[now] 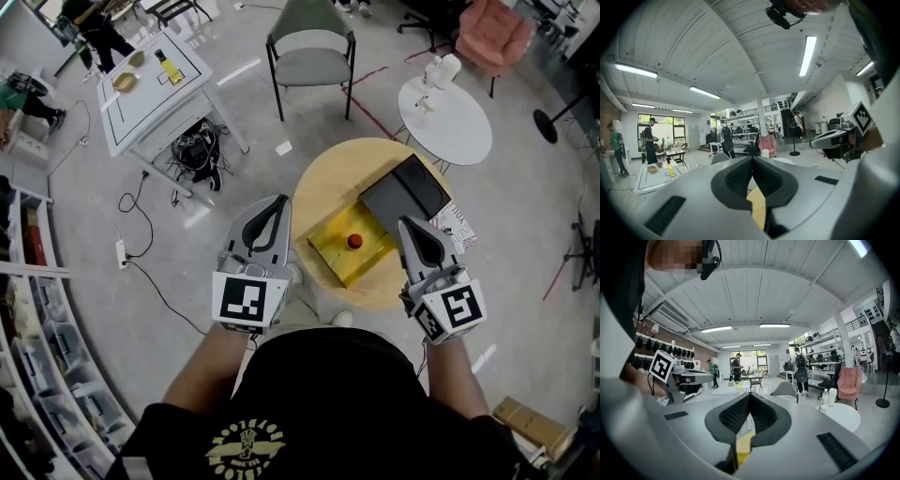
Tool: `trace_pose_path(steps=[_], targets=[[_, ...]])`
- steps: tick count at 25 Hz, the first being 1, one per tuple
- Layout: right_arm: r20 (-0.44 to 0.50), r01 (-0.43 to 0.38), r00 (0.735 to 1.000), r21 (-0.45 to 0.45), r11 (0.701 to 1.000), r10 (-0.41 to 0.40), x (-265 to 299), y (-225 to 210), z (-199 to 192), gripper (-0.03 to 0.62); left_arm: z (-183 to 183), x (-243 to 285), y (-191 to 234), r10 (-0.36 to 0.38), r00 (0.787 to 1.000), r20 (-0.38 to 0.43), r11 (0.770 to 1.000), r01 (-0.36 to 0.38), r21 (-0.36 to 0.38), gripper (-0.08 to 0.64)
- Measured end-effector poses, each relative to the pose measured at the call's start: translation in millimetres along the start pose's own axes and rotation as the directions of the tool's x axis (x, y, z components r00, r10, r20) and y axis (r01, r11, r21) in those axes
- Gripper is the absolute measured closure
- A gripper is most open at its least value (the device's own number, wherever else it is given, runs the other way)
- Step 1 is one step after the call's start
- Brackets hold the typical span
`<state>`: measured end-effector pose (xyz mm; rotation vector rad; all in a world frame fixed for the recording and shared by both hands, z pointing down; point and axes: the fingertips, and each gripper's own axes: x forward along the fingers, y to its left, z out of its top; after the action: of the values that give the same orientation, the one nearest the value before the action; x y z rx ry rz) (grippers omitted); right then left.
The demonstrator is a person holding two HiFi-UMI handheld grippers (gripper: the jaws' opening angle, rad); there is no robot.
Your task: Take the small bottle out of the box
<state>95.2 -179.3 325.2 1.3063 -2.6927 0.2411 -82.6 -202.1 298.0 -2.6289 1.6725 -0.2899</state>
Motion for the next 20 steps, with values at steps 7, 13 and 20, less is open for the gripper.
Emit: trace_pose_path(steps=[7, 13, 20], targets=[[-0.008, 0.02, 1.0, -0.007, 1.0, -0.021, 27, -14, -1, 0.578, -10, 29, 17, -0.022, 1.0, -0.011, 1.0, 0.022, 0.004, 0.546], [-0.032, 0.039, 0.999, 0.01, 0.999, -0.038, 39, -27, -15, 0.577, -26, 46, 16, -0.054, 0.997, -0.046, 0.999, 0.055, 0.005, 0.546], [-0.068, 0.055, 0.996, 0.026, 0.998, -0.053, 45, -36, -36, 0.578, -42, 64, 12, -0.085, 0.994, -0.069, 0.996, 0.085, 0.005, 0.546]])
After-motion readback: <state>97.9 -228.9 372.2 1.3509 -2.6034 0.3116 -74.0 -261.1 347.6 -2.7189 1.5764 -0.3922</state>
